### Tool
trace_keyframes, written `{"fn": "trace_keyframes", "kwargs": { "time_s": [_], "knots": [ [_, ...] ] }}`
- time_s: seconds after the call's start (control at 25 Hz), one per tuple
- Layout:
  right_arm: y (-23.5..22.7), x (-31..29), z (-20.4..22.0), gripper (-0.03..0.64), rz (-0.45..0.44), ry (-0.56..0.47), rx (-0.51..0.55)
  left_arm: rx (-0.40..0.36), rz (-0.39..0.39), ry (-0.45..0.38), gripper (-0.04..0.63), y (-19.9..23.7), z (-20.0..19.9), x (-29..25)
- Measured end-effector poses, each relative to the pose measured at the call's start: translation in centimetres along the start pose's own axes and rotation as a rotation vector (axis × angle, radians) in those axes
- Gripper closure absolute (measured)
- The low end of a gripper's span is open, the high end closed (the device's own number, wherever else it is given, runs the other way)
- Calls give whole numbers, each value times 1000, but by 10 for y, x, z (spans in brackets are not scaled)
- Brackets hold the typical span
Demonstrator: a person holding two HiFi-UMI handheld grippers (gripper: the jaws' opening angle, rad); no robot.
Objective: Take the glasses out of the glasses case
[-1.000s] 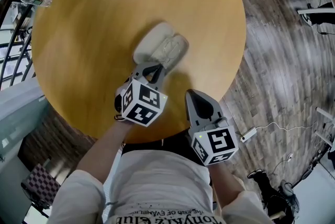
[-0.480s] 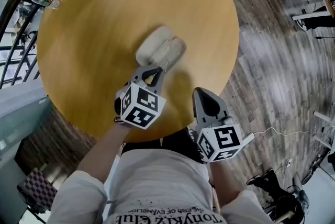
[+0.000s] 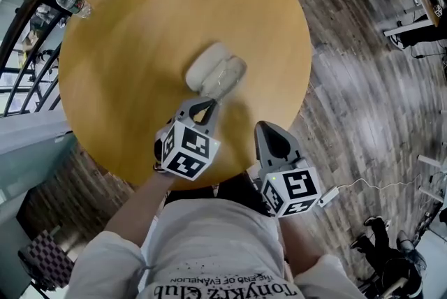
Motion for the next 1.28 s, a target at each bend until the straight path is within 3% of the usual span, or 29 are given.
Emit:
{"fn": "trace_keyframes", "kwargs": {
  "time_s": [0.48,1.28],
  "knots": [
    [12,40,-18,592,-9,-75,47,27,-42,-94,561,-28,-1,51],
    [46,75,-36,592,-61,-108,86,76,-52,-270,561,-57,-8,128]
  ]
}}
Point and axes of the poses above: the fingertips, and each gripper's own axes: x backward along the fingers, y to its left, z out of its underside, the point moved 7 cm from there along x, backward along the fingers, and after that the axes turned 6 degrees about z, right-handed, at the moved point
